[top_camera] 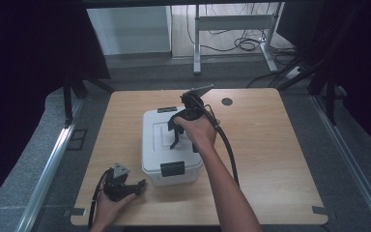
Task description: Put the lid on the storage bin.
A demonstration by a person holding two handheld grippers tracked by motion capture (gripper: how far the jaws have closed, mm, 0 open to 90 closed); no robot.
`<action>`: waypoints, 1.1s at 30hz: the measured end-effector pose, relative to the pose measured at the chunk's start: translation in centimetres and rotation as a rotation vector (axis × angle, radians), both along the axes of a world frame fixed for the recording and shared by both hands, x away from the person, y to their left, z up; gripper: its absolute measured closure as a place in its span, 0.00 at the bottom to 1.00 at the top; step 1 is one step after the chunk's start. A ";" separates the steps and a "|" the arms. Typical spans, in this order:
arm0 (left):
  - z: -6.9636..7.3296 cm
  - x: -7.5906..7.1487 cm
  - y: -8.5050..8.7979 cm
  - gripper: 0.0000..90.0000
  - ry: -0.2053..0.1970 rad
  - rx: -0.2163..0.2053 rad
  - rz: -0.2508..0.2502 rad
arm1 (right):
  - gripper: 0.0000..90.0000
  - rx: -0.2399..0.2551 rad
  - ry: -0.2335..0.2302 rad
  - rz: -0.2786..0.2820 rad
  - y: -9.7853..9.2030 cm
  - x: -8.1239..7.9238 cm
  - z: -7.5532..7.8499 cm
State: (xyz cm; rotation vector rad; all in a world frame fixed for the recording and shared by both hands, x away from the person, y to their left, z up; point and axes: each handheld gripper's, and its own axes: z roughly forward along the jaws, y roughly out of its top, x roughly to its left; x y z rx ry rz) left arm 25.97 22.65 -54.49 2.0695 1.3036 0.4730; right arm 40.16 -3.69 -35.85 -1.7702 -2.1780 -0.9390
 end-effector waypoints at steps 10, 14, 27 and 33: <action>0.0 0.0 0.0 0.14 0.000 0.002 -0.003 | 0.47 0.085 -0.156 0.047 -3.7 -2.2 0.7; 0.0 0.0 0.0 0.14 0.000 0.002 -0.003 | 0.45 0.100 -0.200 0.053 -5.7 -3.0 0.6; 0.0 0.0 0.0 0.14 -0.002 0.003 -0.003 | 0.41 0.132 -0.269 0.007 -14.8 -7.4 -4.5; 0.0 0.0 0.0 0.14 -0.002 0.000 0.000 | 0.40 0.124 -0.267 -0.012 -17.7 -8.9 -6.9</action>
